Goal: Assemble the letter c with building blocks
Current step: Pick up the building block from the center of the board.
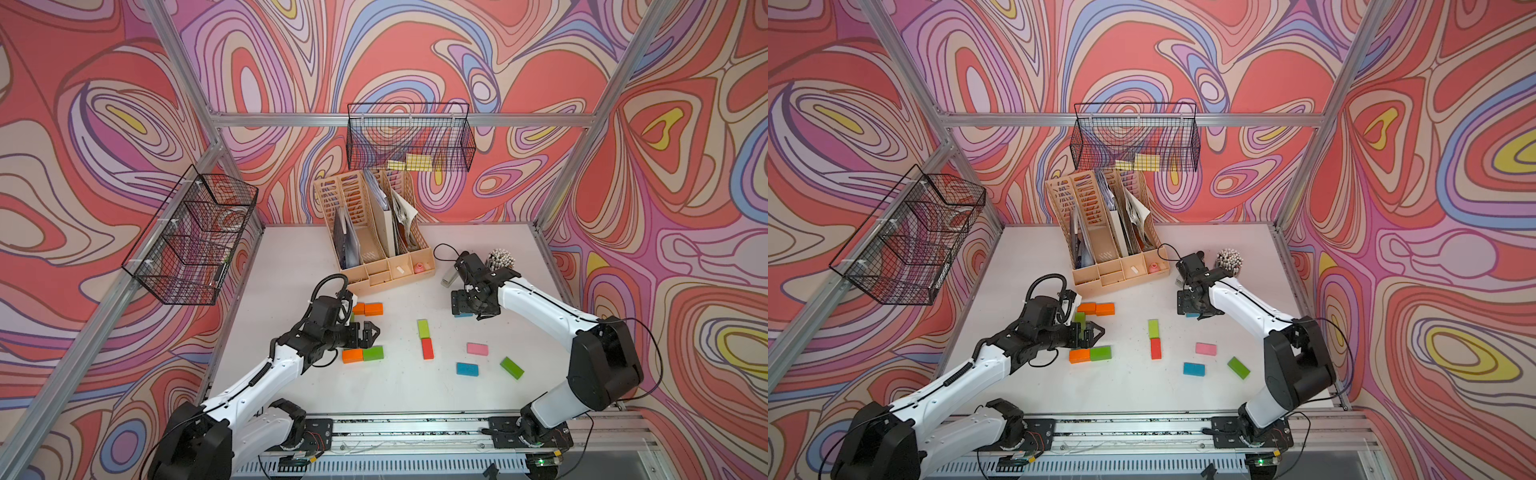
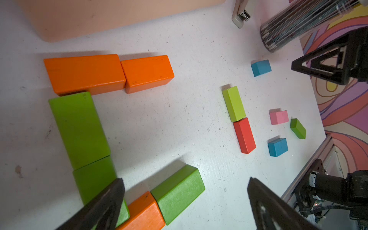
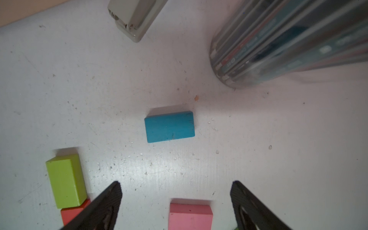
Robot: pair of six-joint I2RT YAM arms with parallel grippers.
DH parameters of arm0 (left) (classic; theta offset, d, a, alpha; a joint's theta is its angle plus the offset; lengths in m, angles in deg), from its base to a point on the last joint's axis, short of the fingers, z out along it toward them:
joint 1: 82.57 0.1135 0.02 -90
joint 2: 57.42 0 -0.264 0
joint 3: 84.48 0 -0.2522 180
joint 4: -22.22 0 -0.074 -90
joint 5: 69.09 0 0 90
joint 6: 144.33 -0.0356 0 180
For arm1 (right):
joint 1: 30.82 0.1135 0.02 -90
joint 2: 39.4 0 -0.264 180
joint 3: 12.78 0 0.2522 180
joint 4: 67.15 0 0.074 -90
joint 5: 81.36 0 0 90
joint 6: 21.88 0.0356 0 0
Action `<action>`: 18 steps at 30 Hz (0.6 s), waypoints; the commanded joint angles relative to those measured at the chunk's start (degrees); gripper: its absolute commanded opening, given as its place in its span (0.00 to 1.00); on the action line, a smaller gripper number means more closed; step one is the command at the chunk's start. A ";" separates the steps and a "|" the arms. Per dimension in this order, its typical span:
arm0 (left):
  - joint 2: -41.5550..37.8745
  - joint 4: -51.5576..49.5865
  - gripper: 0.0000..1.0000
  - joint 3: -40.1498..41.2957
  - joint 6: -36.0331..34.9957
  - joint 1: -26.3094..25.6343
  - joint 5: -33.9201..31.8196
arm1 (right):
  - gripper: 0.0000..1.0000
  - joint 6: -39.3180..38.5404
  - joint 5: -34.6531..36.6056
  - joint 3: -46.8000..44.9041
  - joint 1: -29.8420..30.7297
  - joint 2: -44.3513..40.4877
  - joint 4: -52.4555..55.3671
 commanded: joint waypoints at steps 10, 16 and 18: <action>-0.33 1.18 1.00 0.69 0.13 -0.55 0.02 | 0.84 -8.12 -4.99 -0.56 -3.57 5.39 -6.47; 0.24 1.36 0.99 0.63 0.04 -0.55 -0.14 | 0.95 -9.40 -6.65 -0.91 -4.76 7.62 -7.96; 0.42 1.36 0.99 0.62 -0.05 -0.54 -0.15 | 0.96 -9.80 -7.52 -1.13 -5.24 8.19 -8.49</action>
